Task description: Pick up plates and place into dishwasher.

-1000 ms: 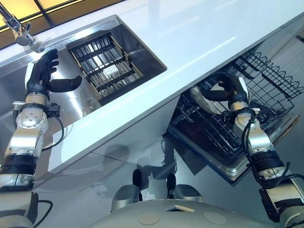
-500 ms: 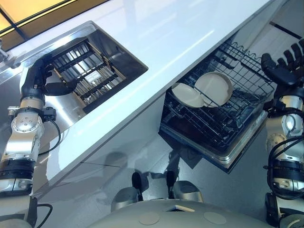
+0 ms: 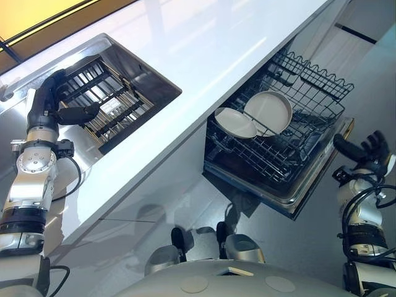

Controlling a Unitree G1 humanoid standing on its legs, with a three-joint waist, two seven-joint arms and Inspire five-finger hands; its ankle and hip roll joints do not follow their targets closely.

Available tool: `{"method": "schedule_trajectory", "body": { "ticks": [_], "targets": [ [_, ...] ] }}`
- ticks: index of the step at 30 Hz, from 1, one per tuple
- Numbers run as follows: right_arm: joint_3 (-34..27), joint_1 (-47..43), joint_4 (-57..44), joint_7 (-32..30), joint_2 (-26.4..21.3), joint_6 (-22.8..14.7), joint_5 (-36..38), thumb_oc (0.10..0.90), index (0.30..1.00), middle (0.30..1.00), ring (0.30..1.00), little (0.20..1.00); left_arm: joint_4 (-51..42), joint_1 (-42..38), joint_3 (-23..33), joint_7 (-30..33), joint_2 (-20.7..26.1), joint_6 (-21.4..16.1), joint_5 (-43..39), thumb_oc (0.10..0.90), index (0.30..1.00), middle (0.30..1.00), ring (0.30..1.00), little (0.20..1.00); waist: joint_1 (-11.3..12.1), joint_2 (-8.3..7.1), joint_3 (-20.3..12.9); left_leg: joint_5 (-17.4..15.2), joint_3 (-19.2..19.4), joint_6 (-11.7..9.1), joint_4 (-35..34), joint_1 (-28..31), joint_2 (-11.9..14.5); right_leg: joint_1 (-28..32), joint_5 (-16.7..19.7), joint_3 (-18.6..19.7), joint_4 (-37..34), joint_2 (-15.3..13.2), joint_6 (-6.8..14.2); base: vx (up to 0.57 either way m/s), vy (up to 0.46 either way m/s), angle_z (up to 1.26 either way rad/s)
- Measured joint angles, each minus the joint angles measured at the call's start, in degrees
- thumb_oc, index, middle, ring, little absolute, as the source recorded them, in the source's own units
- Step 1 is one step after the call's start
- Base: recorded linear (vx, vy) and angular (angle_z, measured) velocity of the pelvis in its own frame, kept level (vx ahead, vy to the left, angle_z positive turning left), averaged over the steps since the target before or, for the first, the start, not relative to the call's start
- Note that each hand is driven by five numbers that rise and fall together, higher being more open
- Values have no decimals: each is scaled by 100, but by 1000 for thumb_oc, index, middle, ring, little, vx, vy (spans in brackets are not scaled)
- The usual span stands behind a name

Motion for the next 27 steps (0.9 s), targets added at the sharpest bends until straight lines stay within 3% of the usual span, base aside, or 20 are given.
{"method": "schedule_trajectory", "body": {
  "ticks": [7,13,18,22,27],
  "targets": [
    [460,-41,208,263,28,82,54,800,900,900,900,900,-36,-1,-24,40,-1,3,9,800,900,900,900,900,137,81,-48,8,-109,-5,0,-19,-1,45,-1,-158,-3,-9,-1,42,-63,10],
    [786,-57,511,366,29,149,-383,800,900,900,900,900,-111,-1,-72,37,-1,123,10,800,900,900,900,900,335,93,-44,84,-335,-13,2,-176,-24,-9,-2,-311,0,-24,-3,-6,-45,19],
    [1285,-255,789,80,-30,812,-2189,800,900,900,900,900,-115,-2,-135,32,-1,277,5,800,900,900,900,900,413,94,-40,144,-481,0,2,-253,-54,-21,-4,-374,6,-46,-4,-28,-28,15],
    [1938,-497,954,-120,-390,1320,-3745,800,900,900,900,900,-247,-75,-142,37,6,321,-10,800,900,900,900,900,418,123,96,219,-616,-3,3,-432,-100,-172,-5,-445,101,-91,-3,-41,-11,19],
    [2079,-971,949,-68,-466,1334,-3599,800,900,900,900,900,-363,-260,-194,33,6,358,-12,800,900,900,900,900,513,151,447,242,-707,-14,176,-612,-95,-261,-5,-452,195,-86,-4,-38,9,10]
  ]
}}
